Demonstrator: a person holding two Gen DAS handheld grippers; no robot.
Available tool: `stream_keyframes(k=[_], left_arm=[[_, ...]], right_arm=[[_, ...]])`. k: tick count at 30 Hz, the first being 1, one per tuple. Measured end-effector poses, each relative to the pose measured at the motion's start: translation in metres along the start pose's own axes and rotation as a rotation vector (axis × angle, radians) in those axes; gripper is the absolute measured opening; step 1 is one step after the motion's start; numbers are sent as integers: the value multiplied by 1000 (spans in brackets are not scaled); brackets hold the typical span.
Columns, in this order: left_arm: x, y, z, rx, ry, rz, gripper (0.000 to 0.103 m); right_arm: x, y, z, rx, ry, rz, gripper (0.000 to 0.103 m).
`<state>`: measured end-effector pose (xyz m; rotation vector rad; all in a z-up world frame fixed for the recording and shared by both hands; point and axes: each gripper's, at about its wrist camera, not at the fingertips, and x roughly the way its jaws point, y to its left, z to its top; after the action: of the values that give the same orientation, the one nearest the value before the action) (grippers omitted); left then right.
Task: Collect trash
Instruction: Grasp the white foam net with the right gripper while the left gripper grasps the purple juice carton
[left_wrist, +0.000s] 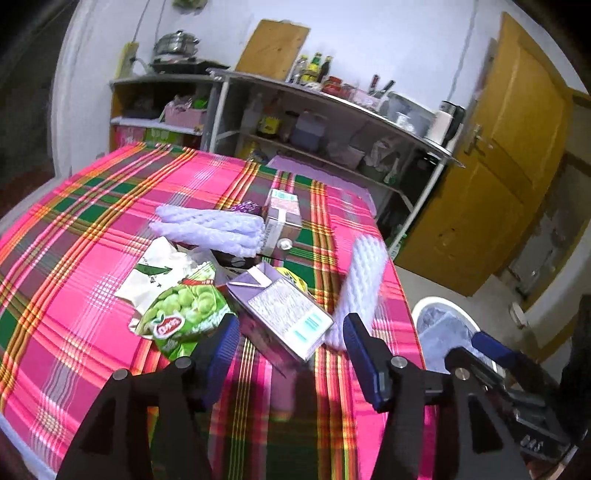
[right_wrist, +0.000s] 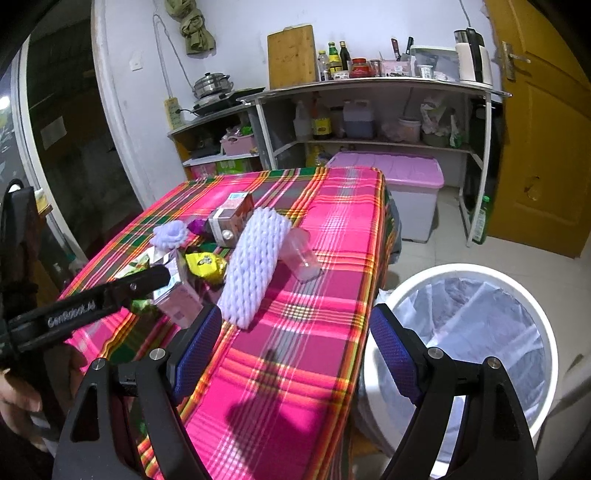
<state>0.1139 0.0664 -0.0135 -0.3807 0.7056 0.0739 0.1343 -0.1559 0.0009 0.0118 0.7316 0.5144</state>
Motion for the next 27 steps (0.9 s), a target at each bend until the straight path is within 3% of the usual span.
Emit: stream_keyframes(k=[10, 15, 20, 27], left_arm=[[34, -2, 13, -81, 53, 59, 59], [34, -5, 11, -32, 48, 82, 61], [24, -3, 6, 20, 34, 63, 47], [12, 7, 0, 21, 39, 37, 42]], right_arm=[[8, -5, 2, 15, 19, 3, 83], [17, -1, 5, 10, 31, 20, 83], [29, 5, 11, 7, 50, 61, 83], [56, 8, 21, 57, 114, 140, 73]])
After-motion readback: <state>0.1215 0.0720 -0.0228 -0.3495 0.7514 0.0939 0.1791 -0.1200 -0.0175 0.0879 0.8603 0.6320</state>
